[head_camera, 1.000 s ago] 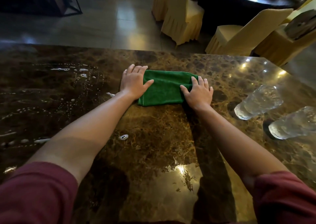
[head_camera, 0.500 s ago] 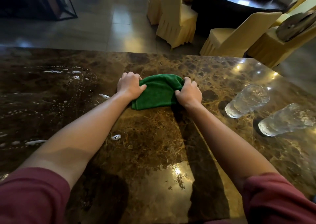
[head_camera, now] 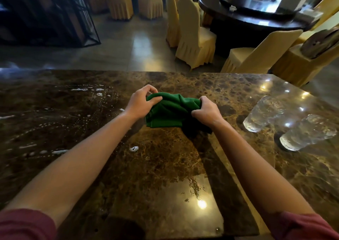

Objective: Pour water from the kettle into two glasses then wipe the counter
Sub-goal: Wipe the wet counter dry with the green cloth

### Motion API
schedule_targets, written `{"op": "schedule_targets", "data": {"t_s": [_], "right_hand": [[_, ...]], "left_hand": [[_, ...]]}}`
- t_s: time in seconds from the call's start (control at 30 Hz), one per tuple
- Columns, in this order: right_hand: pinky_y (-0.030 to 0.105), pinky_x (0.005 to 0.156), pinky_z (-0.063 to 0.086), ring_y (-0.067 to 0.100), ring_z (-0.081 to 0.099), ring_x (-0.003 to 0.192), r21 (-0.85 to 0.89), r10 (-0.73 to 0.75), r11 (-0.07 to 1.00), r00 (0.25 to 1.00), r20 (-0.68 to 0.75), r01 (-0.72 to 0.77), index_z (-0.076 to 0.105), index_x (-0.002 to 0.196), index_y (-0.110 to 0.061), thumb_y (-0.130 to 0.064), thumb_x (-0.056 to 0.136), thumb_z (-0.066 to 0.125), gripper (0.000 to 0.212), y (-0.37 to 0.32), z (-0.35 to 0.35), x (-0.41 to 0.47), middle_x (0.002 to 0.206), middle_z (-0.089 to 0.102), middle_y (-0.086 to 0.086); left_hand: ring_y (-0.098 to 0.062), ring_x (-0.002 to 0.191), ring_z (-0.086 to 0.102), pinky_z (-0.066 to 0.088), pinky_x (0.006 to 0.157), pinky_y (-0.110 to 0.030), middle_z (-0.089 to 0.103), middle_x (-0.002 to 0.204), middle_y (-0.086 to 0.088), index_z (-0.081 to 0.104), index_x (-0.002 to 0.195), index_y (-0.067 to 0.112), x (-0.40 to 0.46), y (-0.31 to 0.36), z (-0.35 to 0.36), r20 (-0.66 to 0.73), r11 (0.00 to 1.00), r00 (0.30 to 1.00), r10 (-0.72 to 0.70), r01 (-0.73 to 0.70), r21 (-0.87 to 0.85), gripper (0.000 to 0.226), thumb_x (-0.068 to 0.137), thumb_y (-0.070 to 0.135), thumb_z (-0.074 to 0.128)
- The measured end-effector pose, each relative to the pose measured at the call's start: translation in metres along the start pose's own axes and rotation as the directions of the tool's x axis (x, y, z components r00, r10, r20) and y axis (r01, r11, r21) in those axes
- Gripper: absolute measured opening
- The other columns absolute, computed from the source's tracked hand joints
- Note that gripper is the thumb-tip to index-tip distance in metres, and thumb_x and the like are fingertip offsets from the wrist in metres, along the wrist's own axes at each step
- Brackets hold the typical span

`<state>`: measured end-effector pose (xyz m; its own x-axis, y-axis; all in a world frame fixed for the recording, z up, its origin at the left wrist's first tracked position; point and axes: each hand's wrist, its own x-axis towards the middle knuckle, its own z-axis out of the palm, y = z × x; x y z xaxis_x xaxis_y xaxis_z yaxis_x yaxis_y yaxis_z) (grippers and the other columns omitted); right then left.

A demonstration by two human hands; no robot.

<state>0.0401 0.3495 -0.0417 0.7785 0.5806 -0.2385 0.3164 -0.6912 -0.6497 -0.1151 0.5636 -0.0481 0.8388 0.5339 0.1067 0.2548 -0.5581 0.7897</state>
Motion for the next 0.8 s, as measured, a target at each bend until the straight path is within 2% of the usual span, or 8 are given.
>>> {"op": "schedule_targets", "data": {"t_s": [0.1,0.23,0.33,0.4,0.47,0.53,0.7,0.8], "right_hand": [[0.026,0.069,0.050,0.013,0.062,0.094,0.165,-0.081,0.983,0.997,0.013,0.078,0.057,0.109,-0.022,-0.010,0.086,0.072,0.029,-0.013,-0.014,-0.026,0.104,0.064,0.000],[0.042,0.093,0.062,0.023,0.070,0.109,0.474,-0.123,0.878,0.988,0.097,0.063,0.063,0.121,-0.026,-0.009,0.088,0.073,0.039,-0.029,-0.024,-0.070,0.121,0.069,0.007],[0.045,0.096,0.061,0.030,0.073,0.113,0.710,-0.147,0.704,0.971,0.187,-0.030,0.068,0.125,-0.022,-0.008,0.092,0.072,0.037,-0.035,-0.023,-0.099,0.125,0.072,0.013],[0.047,0.101,0.058,0.034,0.071,0.118,0.827,-0.202,0.550,0.943,0.264,-0.114,0.067,0.134,-0.015,-0.018,0.091,0.074,0.044,-0.035,-0.016,-0.114,0.132,0.071,0.018],[0.045,0.098,0.059,0.033,0.072,0.116,0.887,-0.214,0.438,0.940,0.264,-0.149,0.070,0.132,-0.013,-0.031,0.091,0.073,0.045,-0.041,-0.002,-0.132,0.131,0.072,0.019],[0.039,0.089,0.062,0.029,0.075,0.108,0.916,-0.194,0.372,0.952,0.236,-0.151,0.079,0.119,-0.015,-0.038,0.093,0.066,0.037,-0.049,0.004,-0.145,0.122,0.076,0.016],[0.036,0.086,0.061,0.029,0.074,0.108,0.918,-0.184,0.397,0.981,0.061,0.018,0.069,0.132,-0.008,-0.028,0.097,0.068,0.040,-0.066,0.013,-0.172,0.121,0.076,0.017],[0.038,0.086,0.062,0.030,0.074,0.109,0.921,-0.269,0.375,0.963,0.002,0.102,0.068,0.129,-0.012,-0.023,0.094,0.067,0.037,-0.079,0.008,-0.195,0.120,0.075,0.014]], "left_hand": [[-0.020,0.097,0.066,0.058,0.077,-0.032,0.067,0.105,-0.005,0.063,0.109,0.027,-0.017,0.009,-0.020,-0.022,0.997,1.000,0.003,-0.005,-0.083,0.017,0.096,0.033,0.071],[-0.012,0.097,0.065,0.057,0.077,-0.026,0.066,0.103,0.004,0.065,0.110,0.027,-0.046,0.026,-0.044,-0.094,0.988,0.995,0.034,-0.048,-0.147,0.015,0.097,0.031,0.070],[-0.008,0.094,0.065,0.054,0.074,-0.021,0.068,0.102,0.006,0.067,0.104,0.031,-0.072,0.037,-0.058,-0.161,0.959,0.987,0.010,-0.055,-0.278,0.009,0.096,0.030,0.072],[-0.011,0.093,0.068,0.056,0.073,-0.024,0.069,0.100,0.006,0.068,0.099,0.035,-0.090,0.043,-0.065,-0.174,0.929,0.985,0.000,-0.065,-0.364,0.008,0.095,0.030,0.072],[-0.009,0.090,0.070,0.058,0.072,-0.025,0.071,0.097,0.007,0.069,0.098,0.036,-0.108,0.046,-0.075,-0.158,0.895,0.987,0.025,-0.092,-0.436,0.009,0.095,0.028,0.073],[-0.008,0.087,0.070,0.058,0.073,-0.024,0.072,0.094,0.006,0.070,0.098,0.032,-0.119,0.048,-0.078,-0.147,0.868,0.989,0.031,-0.100,-0.486,0.009,0.094,0.024,0.073],[-0.008,0.086,0.069,0.057,0.073,-0.025,0.071,0.092,0.009,0.071,0.095,0.036,-0.139,0.043,-0.087,-0.160,0.861,0.987,0.036,-0.111,-0.496,0.012,0.095,0.024,0.073],[-0.009,0.089,0.069,0.058,0.074,-0.027,0.070,0.098,0.003,0.070,0.096,0.035,-0.161,0.042,-0.091,-0.177,0.863,0.984,-0.018,-0.074,-0.500,0.009,0.095,0.026,0.072]]}}
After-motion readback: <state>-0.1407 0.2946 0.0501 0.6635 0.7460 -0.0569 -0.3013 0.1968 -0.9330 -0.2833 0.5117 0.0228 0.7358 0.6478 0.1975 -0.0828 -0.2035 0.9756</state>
